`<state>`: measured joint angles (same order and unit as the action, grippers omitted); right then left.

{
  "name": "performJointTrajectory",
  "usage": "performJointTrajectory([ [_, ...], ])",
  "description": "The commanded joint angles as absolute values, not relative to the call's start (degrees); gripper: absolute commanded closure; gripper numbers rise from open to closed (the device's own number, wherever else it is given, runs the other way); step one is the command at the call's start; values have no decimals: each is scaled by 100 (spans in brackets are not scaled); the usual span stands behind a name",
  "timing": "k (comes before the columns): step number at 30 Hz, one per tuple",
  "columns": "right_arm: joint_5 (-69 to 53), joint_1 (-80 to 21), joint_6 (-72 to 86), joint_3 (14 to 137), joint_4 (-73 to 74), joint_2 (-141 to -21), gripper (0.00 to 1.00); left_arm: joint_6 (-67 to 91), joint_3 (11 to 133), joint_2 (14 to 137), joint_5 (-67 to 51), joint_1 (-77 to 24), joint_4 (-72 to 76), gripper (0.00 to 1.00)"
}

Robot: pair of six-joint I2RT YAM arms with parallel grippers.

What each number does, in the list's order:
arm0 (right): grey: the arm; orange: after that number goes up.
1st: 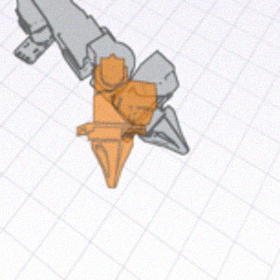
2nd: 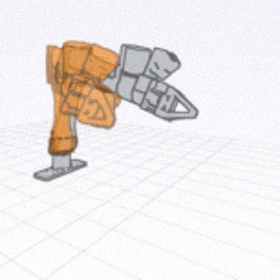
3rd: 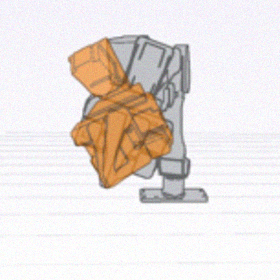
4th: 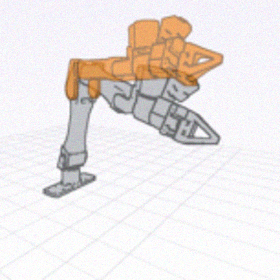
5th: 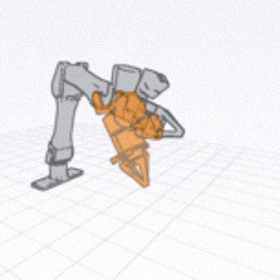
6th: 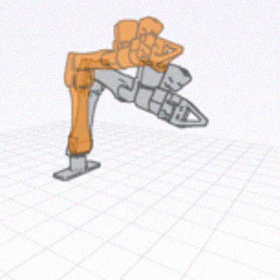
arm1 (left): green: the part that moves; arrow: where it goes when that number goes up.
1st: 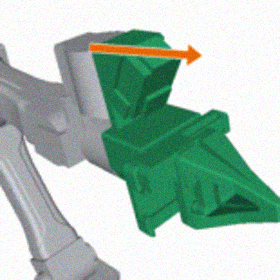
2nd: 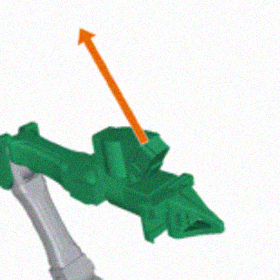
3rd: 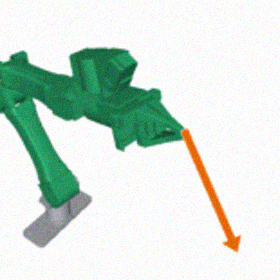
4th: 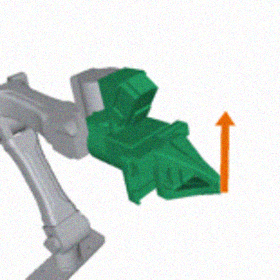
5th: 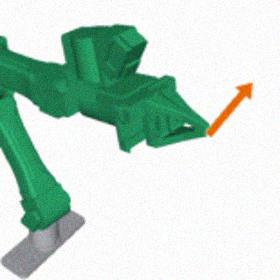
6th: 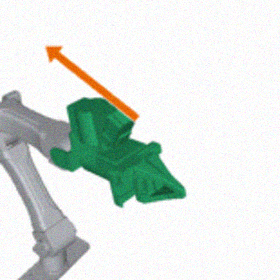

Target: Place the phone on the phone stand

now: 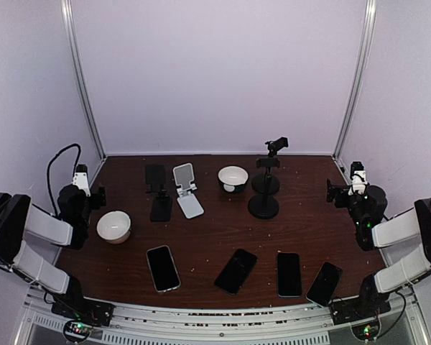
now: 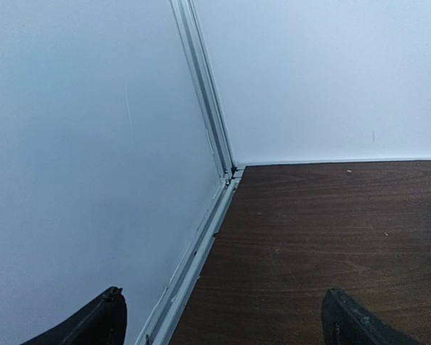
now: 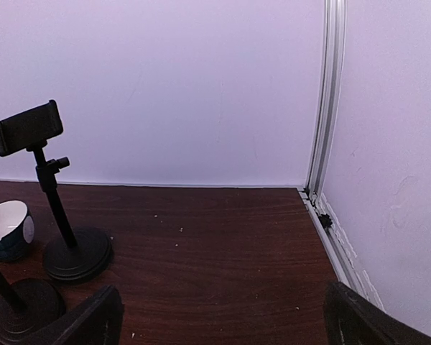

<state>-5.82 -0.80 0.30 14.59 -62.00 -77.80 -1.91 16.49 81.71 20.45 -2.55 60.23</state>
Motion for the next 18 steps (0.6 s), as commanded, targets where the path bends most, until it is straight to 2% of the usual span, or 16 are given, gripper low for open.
performJointTrajectory([
  [1, -621, -26, 52, 1398, -6352, -7807, 0, -111, 1764, 8200, 1874, -99, 6128, 2],
  [3, -616, -27, 53, 1397, -6352, -7805, 0, -73, 1792, 8171, 1711, -17, 6032, 2],
  [5, -609, -26, 53, 1435, -6308, -7817, 0, 202, 1833, 7905, 2041, 49, 5563, 2],
  [9, -446, -28, 162, 1413, -6285, -7708, 0, 259, 1510, 7811, 1961, 140, 6085, 2],
  [12, -169, 0, 277, 1557, -5548, -7096, 0, 234, 1145, 7634, 2116, 86, 6698, 2],
  [13, -38, -2, 312, 1623, -5180, -6808, 0, 330, 1132, 7298, 2722, 22, 6434, 2],
  [15, 380, 0, 717, 1705, -4722, -6204, 0, 476, 1415, 6258, 2928, 8, 5105, 2],
  [18, 534, 25, 1536, 1811, -4468, -5451, 0, 393, 1887, 5461, 3052, 5, 4730, 3],
])
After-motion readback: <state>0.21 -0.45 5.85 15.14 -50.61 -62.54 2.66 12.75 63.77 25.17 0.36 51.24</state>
